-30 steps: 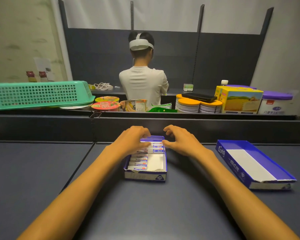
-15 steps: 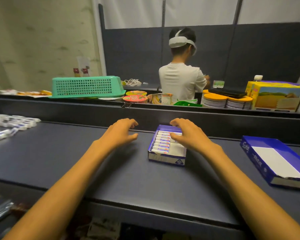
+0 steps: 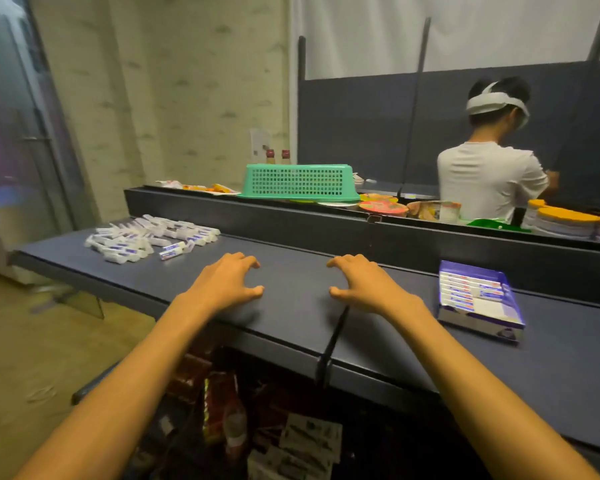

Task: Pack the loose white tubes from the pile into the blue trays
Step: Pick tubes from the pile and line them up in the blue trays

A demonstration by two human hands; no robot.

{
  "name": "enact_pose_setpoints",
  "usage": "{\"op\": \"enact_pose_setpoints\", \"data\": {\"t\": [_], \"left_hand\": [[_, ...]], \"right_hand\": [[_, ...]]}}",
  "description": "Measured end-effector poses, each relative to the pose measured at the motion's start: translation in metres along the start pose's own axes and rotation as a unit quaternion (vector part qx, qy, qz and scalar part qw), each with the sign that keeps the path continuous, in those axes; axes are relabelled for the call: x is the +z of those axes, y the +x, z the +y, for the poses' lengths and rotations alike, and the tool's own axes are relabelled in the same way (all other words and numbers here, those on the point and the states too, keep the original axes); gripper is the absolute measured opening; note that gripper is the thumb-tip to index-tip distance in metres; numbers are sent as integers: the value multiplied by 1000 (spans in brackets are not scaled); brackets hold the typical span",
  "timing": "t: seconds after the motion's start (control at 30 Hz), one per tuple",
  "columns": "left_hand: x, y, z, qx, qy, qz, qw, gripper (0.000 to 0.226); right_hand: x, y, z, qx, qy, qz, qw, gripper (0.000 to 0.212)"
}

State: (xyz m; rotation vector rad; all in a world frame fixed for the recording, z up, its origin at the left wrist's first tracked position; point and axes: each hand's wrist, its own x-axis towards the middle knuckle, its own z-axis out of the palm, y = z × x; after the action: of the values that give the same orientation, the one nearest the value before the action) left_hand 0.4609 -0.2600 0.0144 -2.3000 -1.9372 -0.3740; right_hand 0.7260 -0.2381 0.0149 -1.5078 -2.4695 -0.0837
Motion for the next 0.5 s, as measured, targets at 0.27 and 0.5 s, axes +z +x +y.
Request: {"op": "enact_pose_setpoints", "data": {"t": [0.27, 0.5], "left_hand": [[-33, -63, -157, -47, 27, 13, 998, 57], [-46, -83, -260, -81, 24, 29, 996, 57]], "right_hand": [[32, 71, -163, -41, 26, -3, 999, 56], [49, 135, -248, -56, 10, -6, 998, 58]]}}
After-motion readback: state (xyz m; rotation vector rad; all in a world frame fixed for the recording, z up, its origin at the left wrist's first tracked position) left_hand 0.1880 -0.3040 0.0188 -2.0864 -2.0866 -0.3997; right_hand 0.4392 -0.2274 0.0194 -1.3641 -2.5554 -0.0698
